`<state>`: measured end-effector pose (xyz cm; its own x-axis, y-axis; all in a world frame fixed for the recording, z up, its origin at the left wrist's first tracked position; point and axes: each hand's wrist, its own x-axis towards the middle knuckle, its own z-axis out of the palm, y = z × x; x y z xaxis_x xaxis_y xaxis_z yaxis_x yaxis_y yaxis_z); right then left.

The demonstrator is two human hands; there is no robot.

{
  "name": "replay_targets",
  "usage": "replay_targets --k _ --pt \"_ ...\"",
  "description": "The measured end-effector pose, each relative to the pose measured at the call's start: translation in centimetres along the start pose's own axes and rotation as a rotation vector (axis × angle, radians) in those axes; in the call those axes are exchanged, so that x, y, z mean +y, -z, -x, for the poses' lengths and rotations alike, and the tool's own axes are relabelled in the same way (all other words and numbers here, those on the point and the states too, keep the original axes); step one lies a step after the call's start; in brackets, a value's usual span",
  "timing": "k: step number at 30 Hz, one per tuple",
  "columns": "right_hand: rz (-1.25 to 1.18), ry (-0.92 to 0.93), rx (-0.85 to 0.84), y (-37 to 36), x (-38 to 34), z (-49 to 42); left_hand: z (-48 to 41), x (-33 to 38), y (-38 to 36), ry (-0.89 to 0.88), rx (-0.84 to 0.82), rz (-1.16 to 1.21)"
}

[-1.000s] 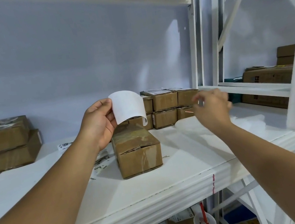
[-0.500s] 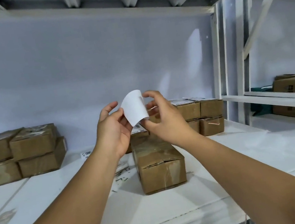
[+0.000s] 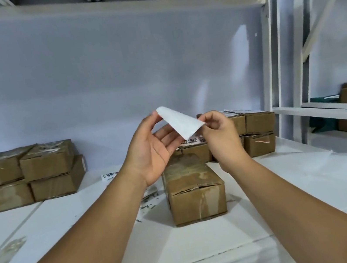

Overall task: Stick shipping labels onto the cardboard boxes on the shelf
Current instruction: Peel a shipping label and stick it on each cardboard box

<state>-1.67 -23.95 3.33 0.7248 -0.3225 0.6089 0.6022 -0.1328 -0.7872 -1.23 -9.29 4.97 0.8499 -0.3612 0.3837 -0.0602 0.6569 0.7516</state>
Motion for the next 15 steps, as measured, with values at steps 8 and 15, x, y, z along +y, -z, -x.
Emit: replay_targets --k 8,15 --pt "-0.162 -0.244 0.05 0.4 0.6 -0.5 -0.6 0.1 0.8 -0.194 0.251 -0.448" --pt "-0.129 -0.327 -0.014 0.2 0.4 -0.2 -1.1 -0.6 1.2 -0.222 0.276 -0.647"
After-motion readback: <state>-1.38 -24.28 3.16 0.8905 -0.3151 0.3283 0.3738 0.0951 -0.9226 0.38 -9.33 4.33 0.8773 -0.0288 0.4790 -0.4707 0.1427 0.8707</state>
